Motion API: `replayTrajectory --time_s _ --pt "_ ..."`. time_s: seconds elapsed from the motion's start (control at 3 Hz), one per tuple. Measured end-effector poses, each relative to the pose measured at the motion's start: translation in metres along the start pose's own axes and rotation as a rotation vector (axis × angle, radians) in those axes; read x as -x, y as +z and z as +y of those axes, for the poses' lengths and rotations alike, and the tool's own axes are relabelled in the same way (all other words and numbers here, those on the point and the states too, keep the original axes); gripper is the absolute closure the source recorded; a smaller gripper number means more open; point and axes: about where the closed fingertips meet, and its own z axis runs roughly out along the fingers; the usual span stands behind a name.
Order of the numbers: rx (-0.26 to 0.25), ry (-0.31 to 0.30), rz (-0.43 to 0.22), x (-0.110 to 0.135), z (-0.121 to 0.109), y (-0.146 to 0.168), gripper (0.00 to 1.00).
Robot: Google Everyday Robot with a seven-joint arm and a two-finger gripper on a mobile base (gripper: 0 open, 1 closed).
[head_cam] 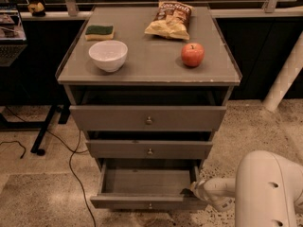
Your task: Open bottom drawer
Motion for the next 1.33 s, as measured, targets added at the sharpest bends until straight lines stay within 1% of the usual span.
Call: replayTrajectory --time_s 0.33,0.67,1.0,1.33 --pt "0.010 -0.113 -0.011 -0.006 0.026 -0.005 1.00" --pt "0.014 -0.229 0.021 -0.023 0.046 -0.002 1.00" --pt "0.014 -0.263 0.078 -0.038 0.045 0.006 1.00" --pt "0.021 -0.248 0.126 -0.048 0.037 0.011 1.00"
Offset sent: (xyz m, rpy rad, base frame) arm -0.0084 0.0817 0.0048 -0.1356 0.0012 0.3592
